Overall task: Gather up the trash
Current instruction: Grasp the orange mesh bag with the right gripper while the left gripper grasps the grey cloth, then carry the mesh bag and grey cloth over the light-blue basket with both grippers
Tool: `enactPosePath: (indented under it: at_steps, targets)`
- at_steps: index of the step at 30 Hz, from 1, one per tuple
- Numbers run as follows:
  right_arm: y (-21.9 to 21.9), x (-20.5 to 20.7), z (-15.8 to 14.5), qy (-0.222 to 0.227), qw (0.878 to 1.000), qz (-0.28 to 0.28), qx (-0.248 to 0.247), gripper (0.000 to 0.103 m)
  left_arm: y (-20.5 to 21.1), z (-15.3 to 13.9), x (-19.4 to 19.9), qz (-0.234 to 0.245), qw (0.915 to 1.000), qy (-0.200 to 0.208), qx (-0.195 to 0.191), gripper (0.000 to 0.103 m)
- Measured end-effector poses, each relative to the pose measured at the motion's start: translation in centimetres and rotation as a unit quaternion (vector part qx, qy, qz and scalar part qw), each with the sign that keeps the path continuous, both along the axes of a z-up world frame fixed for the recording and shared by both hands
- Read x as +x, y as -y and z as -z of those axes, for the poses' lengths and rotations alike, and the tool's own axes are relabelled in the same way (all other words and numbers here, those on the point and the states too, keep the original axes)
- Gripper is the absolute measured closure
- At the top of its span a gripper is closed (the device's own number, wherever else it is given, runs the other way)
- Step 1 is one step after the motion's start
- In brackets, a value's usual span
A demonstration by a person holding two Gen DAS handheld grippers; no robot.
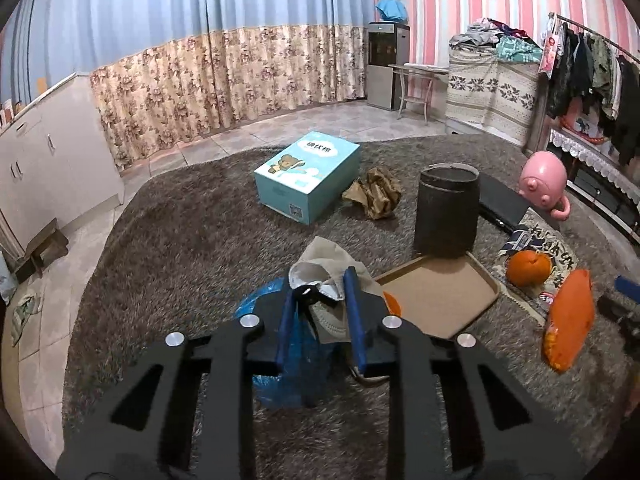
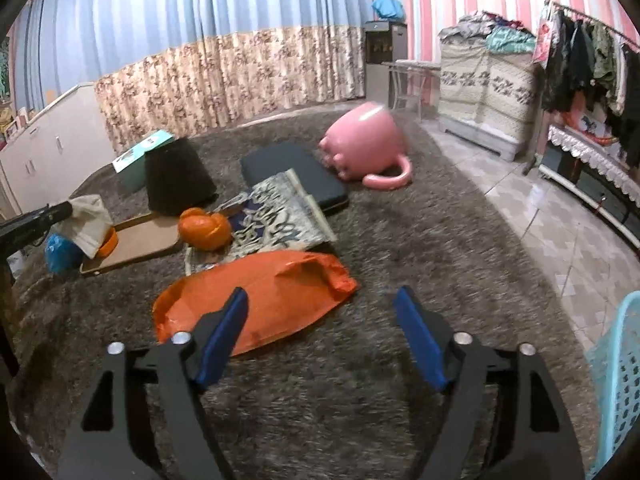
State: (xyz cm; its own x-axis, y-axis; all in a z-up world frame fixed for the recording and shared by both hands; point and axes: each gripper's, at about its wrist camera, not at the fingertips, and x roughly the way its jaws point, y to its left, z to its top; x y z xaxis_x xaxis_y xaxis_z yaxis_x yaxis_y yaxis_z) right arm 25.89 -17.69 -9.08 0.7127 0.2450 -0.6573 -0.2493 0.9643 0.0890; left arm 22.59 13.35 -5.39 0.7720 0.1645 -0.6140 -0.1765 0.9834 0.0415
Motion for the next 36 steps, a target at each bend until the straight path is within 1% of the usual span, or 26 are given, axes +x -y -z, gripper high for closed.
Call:
enactPosePath:
  at_steps: [3,4,5,6,7,8,9,10,11,13,15,19,24,28,33,36]
  targets:
    - [-0.9,0.7,0.6,-0.009,1.000,-0.004,-0.012,0.027,0.4,-1.7,-1.6,0.002,0.9993,0.036,-0.005,0.082]
    - [-1.1,1.1,1.0,-0.020,1.000,-0.011,-0.004,0.028,0.7,-2.4,-2.4,0.006,0.9986,0.052,-0.007,0.082]
    - [-1.3,1.3,1.2,-0.029,0.999,-0.019,0.000,0.034,0.9,-2.9,-2.9,0.008,0.9982,0.059,-0.007,0.082]
    - [-1.7,1.4,1.5,-0.037,0.999,-0.029,-0.002,0.055,1.1,-3.4,-3.4,0.011,0.9978,0.065,-0.010,0.082]
    - [-2.3,1.4,1.7,-0.038,0.998,-0.039,-0.015,0.066,1.3,-3.6,-3.6,0.014,0.9975,0.068,-0.013,0.082]
    - [-2.6,1.1,1.7,-0.034,0.998,-0.044,-0.020,0.070,1.5,-3.9,-3.9,0.021,0.9971,0.070,-0.021,0.082]
    - [-2.8,0.9,1.6,-0.031,0.998,-0.052,-0.021,0.085,1.7,-4.0,-4.2,0.026,0.9969,0.069,-0.025,0.082]
    - [-2.9,0.7,1.5,-0.029,0.998,-0.056,-0.020,0.089,2.0,-4.1,-4.4,0.028,0.9968,0.070,-0.027,0.082]
    - [-2.8,0.5,1.4,-0.024,0.998,-0.057,-0.017,0.090,2.4,-4.1,-4.7,0.030,0.9966,0.071,-0.029,0.082]
    - [-2.3,0.1,0.9,-0.018,0.998,-0.053,-0.006,0.099,2.7,-3.8,-4.9,0.033,0.9965,0.066,-0.038,0.082]
    - [-1.4,-0.3,0.4,-0.014,0.999,-0.044,0.006,0.100,3.4,-3.6,-5.3,0.038,0.9963,0.061,-0.047,0.082]
    - [1.6,-1.1,-0.7,-0.007,0.999,-0.013,0.029,0.100,4.8,-3.4,-5.8,0.052,0.9961,0.058,-0.041,0.082]
    - [5.2,-2.5,-2.0,0.009,0.999,0.030,0.038,0.100,6.9,-3.6,-6.0,0.076,0.9942,0.059,-0.049,0.082]
    - [8.0,-4.9,-3.9,0.042,0.997,0.062,0.026,0.100,9.3,-3.7,-5.6,0.098,0.9922,0.059,-0.049,0.082]
    - [11.3,-8.0,-6.1,0.075,0.992,0.102,0.016,0.100,13.8,-4.0,-4.8,0.138,0.9872,0.062,-0.052,0.082]
    - [14.7,-10.5,-7.2,0.092,0.984,0.152,0.023,0.100,17.6,-4.4,-4.3,0.173,0.9811,0.067,-0.055,0.082]
